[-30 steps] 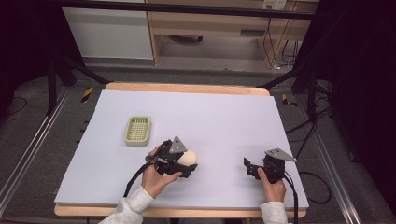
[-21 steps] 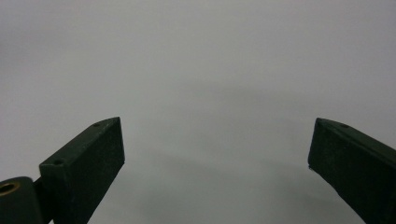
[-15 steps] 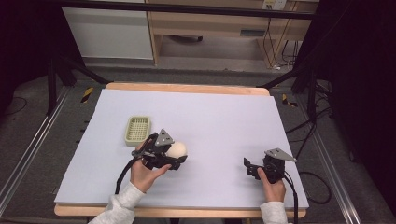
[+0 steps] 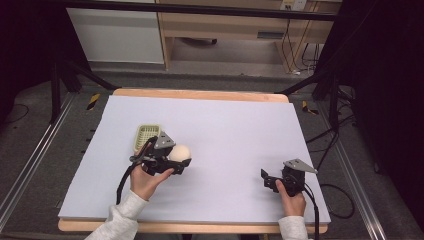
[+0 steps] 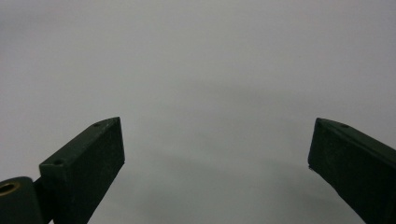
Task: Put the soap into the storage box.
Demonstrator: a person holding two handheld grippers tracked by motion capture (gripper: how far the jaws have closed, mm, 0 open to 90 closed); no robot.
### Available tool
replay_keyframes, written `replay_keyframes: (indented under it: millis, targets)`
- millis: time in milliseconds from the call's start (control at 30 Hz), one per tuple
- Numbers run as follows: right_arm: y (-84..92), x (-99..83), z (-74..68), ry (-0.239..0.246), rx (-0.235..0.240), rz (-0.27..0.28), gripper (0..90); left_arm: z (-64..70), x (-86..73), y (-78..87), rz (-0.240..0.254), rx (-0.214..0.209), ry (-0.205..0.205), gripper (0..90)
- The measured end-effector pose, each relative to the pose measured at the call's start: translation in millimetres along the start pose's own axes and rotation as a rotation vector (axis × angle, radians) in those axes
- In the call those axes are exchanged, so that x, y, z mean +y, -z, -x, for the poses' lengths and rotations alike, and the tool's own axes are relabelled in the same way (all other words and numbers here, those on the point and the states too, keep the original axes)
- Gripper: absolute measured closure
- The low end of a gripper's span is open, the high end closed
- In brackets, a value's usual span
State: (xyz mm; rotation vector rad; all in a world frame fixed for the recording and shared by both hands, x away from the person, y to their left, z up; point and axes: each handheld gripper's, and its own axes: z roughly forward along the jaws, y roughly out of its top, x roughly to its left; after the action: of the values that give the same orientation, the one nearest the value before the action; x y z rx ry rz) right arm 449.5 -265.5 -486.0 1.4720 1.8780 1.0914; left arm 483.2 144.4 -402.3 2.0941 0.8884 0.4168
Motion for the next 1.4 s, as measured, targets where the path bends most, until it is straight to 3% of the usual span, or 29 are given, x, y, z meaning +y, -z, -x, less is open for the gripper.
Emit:
replay_keyframes:
  millis: [500,800,1400]
  targets:
    - [-0.1,0.0,0.0,-0.001,0.000,-0.001,4.0,-32.7,4.9,17.1,0.020,0.069,0.039,23.9]
    - [-0.2,0.0,0.2,-0.001,0.000,-0.002,4.0,-50.0,2.1,15.5,0.029,0.099,0.088,23.9]
    - [-0.2,0.0,0.4,0.001,0.003,-0.002,4.0,-77.5,-0.8,11.5,0.011,0.145,0.130,23.9]
